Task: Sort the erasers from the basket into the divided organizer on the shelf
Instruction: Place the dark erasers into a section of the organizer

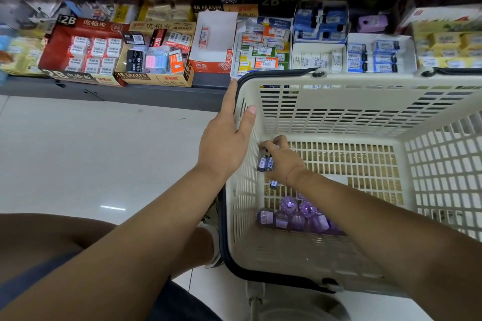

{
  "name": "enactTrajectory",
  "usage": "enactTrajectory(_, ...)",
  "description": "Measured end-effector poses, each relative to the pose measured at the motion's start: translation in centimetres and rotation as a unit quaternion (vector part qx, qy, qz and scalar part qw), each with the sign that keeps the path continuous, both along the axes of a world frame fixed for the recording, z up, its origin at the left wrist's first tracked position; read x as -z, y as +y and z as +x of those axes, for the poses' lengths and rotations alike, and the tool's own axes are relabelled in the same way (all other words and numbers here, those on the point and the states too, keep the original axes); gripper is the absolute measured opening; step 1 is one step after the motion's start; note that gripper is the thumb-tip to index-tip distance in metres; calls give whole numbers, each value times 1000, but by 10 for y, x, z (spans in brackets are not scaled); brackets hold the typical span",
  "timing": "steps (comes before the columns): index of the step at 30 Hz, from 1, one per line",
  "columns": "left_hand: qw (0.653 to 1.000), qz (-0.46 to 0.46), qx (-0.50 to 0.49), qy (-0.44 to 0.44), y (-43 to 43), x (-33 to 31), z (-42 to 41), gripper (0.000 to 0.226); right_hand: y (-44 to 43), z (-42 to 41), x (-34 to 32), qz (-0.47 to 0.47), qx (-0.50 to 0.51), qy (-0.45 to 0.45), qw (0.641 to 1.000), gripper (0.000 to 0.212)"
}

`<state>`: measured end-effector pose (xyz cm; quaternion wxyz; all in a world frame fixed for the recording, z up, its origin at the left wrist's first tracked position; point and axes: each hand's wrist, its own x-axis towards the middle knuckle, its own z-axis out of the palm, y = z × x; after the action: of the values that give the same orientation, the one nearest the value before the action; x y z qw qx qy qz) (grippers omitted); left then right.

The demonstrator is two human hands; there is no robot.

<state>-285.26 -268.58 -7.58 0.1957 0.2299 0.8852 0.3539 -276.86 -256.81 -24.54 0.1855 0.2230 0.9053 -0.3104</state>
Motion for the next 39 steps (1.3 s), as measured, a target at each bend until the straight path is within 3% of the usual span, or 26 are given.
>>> enactTrajectory(12, 1000, 1, 5, -4, 0, 1, -1, 62, -3, 3, -2, -34, 27, 30, 999, 63)
enactTrajectory(16, 1000, -8, 15, -15, 2, 0, 1, 61, 8, 19, -22, -76, 70, 48, 994, 56)
enactTrajectory(18, 1000, -13, 7, 24, 2, -1, 0, 59, 15, 26, -45, -87, 89, 79, 989, 54)
enactTrajectory(21, 993, 66, -53, 77, 11, -19, 6, 49, 30, 26, -106, -103, 113, 151, 976, 52)
enactTrajectory(23, 983, 149, -106, 11, 22, -43, 18, 41, 39, 22, -154, -130, 133, 221, 957, 49)
enactTrajectory(25, 945, 212, -180, -170, 34, -68, 34, 38, 46, 18, -204, -162, 149, 294, 930, 48)
enactTrajectory(26, 896, 240, -216, -306, 39, -82, 41, 42, 48, 16, -227, -163, 153, 322, 920, 48)
enactTrajectory(28, 754, 278, -224, -551, 47, -106, 45, 54, 47, 12, -266, -136, 151, 370, 906, 48)
enactTrajectory(29, 705, 299, -208, -609, 49, -118, 44, 58, 44, 10, -282, -122, 146, 388, 902, 48)
enactTrajectory(30, 682, 322, -185, -630, 51, -128, 40, 59, 39, 8, -295, -104, 135, 400, 900, 48)
enactTrajectory(32, 665, 360, -135, -641, 55, -149, 33, 56, 33, 6, -318, -62, 109, 408, 904, 51)
enactTrajectory(39, 672, 386, -82, -627, 66, -202, 13, 40, 45, -8, -374, 77, 40, 326, 941, 54)
